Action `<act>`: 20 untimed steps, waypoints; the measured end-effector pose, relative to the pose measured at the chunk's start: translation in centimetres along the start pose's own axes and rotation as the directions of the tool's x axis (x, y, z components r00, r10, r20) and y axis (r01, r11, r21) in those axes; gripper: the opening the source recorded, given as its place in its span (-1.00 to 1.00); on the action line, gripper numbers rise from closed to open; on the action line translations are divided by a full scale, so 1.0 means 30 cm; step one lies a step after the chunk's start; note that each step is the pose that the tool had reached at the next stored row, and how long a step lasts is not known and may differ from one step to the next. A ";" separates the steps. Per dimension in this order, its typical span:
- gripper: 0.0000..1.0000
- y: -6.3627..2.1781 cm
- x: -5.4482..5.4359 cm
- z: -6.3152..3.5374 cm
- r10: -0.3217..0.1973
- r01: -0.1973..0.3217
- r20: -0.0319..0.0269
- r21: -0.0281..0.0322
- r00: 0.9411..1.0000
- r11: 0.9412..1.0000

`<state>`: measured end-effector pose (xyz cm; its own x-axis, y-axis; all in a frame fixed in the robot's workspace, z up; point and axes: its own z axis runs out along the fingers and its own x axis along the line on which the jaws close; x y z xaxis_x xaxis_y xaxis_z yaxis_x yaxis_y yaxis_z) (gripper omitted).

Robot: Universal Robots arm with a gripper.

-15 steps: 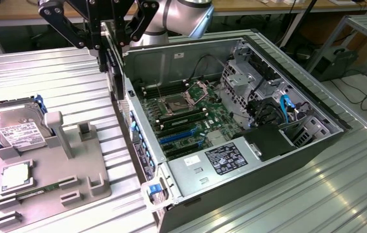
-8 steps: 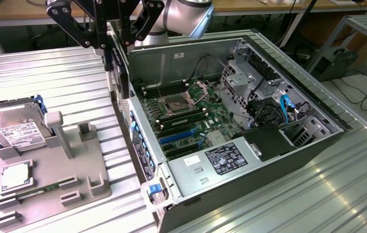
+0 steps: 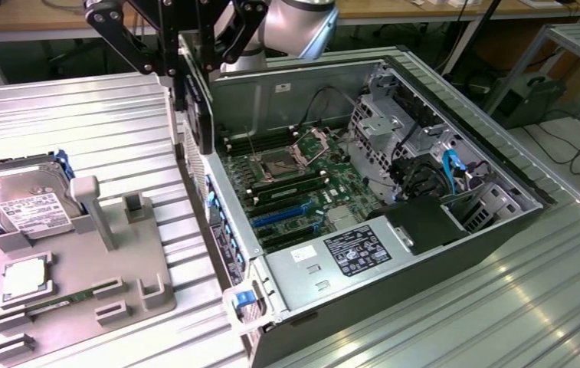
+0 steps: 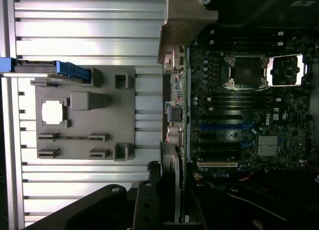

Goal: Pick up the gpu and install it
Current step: 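Pick up the gpu and move the gpu toward the slot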

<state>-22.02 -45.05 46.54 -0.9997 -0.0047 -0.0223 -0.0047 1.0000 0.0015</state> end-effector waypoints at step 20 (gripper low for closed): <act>-0.44 0.000 -0.054 0.001 0.000 0.000 0.000 0.000 1.000 1.000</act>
<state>-20.39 -45.05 46.54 -0.9997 -0.0047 -0.0223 -0.0048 1.0000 0.0015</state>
